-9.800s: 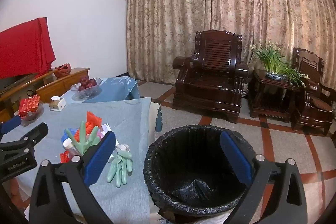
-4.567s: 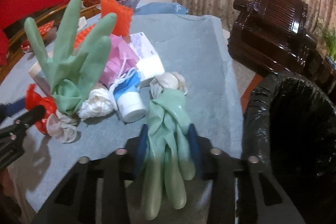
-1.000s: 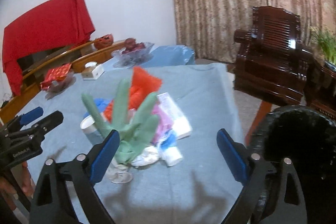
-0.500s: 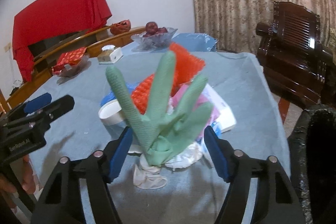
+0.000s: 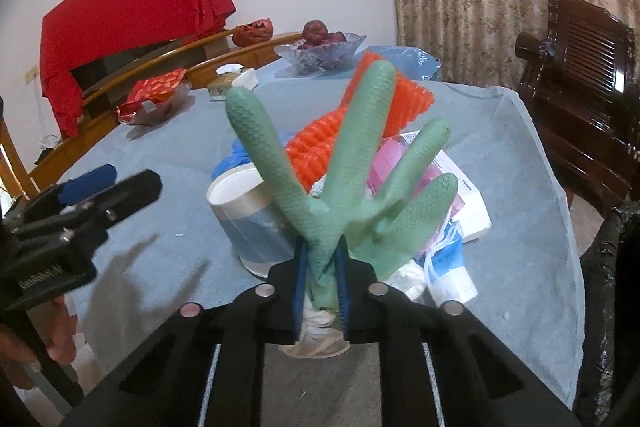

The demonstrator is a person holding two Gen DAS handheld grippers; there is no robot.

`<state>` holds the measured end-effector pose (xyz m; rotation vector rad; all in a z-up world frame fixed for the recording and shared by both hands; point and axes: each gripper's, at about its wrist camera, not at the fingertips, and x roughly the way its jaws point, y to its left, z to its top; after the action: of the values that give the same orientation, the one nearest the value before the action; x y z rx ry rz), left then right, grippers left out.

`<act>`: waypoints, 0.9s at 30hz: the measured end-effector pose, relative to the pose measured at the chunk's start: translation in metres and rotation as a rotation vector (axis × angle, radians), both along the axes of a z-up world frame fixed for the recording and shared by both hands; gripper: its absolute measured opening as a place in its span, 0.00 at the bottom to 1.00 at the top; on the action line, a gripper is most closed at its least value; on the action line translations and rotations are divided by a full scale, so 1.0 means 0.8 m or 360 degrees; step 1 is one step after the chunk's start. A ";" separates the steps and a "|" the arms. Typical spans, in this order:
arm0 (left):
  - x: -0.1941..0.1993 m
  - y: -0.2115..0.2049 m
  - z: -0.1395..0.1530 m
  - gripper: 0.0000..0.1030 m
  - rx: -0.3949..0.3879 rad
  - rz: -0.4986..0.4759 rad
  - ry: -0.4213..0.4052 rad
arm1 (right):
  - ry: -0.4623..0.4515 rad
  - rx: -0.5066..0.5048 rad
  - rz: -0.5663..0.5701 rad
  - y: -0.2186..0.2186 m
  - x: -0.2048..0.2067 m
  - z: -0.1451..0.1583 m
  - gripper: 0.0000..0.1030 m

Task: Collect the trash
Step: 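Grasp the upright green glove with the right tool while the left tool grasps the white cup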

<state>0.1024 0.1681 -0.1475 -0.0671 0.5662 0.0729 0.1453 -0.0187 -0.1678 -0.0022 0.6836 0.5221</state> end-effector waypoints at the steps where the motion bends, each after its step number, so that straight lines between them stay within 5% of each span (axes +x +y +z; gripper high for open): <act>1: 0.000 -0.002 -0.001 0.84 -0.0001 -0.0006 0.0001 | -0.0005 0.0008 0.0003 -0.002 -0.001 0.003 0.11; 12: 0.013 -0.036 -0.007 0.83 -0.0031 -0.0120 0.0014 | -0.0073 0.0030 -0.0076 -0.039 -0.009 0.040 0.10; 25: 0.055 -0.076 -0.027 0.83 -0.0042 -0.0228 0.0080 | -0.0032 -0.0013 -0.0167 -0.068 -0.001 0.034 0.10; 27: 0.059 -0.078 -0.029 0.72 -0.0051 -0.0216 0.0088 | -0.0030 -0.0018 -0.0172 -0.069 -0.002 0.033 0.10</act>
<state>0.1497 0.1061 -0.1707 -0.0576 0.6256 -0.0664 0.1436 -0.0739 -0.1411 0.0188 0.6645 0.4140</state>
